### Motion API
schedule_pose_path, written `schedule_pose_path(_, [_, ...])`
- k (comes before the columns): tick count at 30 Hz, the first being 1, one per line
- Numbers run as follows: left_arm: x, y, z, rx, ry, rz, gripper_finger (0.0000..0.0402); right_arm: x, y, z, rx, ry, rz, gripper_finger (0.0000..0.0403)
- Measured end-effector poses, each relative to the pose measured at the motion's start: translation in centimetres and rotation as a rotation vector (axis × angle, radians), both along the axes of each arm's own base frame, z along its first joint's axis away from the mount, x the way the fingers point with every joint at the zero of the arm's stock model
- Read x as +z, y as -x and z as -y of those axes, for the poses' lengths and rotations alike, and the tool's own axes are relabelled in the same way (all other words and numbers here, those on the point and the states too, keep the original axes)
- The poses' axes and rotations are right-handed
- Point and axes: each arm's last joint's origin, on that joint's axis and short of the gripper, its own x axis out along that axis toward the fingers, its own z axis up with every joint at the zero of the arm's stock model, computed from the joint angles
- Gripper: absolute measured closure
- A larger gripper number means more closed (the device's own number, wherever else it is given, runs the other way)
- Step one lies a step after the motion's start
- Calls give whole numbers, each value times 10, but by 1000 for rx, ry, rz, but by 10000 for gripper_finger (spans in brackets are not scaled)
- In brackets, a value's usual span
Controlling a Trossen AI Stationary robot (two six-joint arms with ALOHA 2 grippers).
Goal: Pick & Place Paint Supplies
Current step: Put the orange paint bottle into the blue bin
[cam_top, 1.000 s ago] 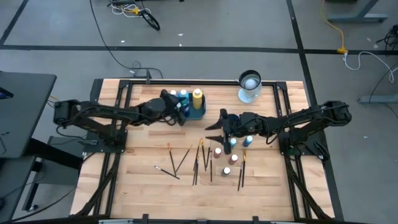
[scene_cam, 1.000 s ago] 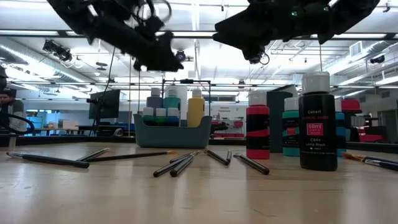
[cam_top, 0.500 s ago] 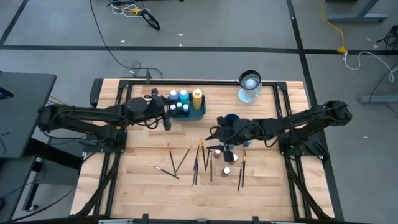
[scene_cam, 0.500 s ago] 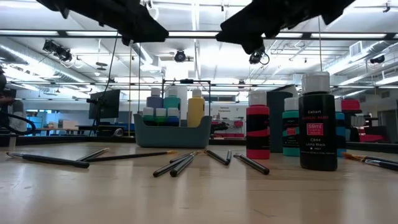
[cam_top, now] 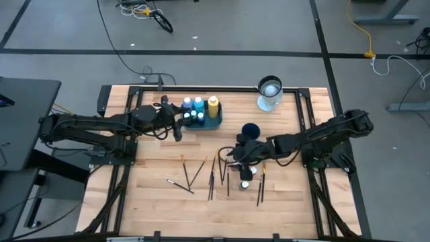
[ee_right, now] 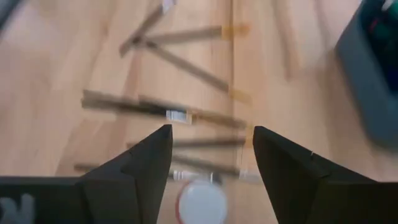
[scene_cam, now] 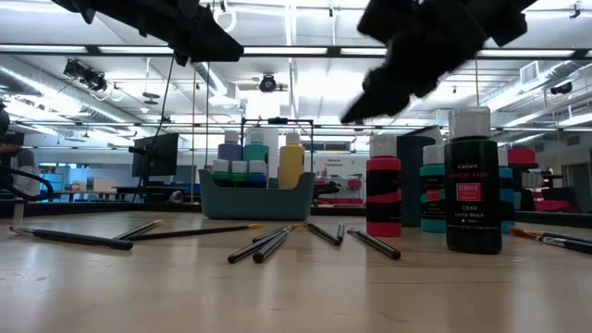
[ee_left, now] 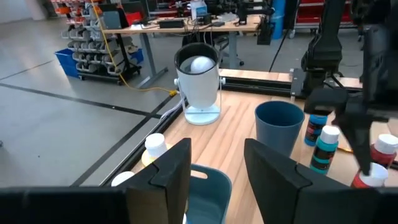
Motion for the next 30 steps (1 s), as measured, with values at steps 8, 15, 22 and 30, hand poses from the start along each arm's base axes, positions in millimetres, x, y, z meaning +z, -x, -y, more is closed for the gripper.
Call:
schedule_pose_path(8, [0, 0, 0, 0, 0, -3, 248, -16, 3, 1, -44, -26, -122, 179])
schedule_pose_path(15, [0, 0, 0, -1, -6, -6, 248, -18, 6, 0, -47, -59, -169, 182])
schedule_pose_path(22, [0, 0, 0, -4, -20, -13, 248, -18, 6, 0, -34, -82, -165, 248])
schedule_pose_path(30, [2, 2, 0, -12, -60, -22, 248, -6, 0, -4, 25, -143, -54, 288])
